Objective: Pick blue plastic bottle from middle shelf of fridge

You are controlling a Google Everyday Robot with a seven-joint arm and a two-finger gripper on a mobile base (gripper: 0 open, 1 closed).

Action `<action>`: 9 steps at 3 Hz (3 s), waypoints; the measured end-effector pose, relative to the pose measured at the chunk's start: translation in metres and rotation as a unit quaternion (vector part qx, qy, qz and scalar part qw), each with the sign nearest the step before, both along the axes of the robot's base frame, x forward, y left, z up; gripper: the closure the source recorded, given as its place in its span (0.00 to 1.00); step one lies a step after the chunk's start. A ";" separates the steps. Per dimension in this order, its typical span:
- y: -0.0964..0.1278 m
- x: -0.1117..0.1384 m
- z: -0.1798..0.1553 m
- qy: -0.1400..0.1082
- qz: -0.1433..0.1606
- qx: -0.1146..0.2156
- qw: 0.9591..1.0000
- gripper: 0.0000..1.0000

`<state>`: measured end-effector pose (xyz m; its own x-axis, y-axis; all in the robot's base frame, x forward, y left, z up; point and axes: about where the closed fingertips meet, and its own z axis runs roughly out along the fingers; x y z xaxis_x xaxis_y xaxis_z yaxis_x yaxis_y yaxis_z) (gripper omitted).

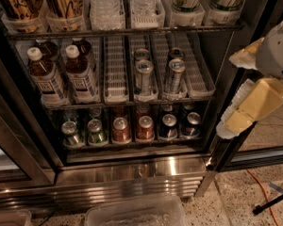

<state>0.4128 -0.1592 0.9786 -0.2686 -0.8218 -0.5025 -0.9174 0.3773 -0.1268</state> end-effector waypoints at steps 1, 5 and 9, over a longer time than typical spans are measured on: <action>0.034 -0.009 -0.002 0.004 -0.031 0.089 0.996 0.00; 0.122 0.008 0.003 -0.050 -0.105 0.286 0.951 0.00; 0.090 0.089 -0.040 -0.274 -0.147 0.178 0.934 0.00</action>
Offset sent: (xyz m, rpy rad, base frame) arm 0.0042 0.1339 -0.0072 0.6201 -0.0843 -0.2567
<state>0.5017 -0.0688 0.9382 -0.0781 -0.5087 -0.8574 -0.6019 0.7096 -0.3662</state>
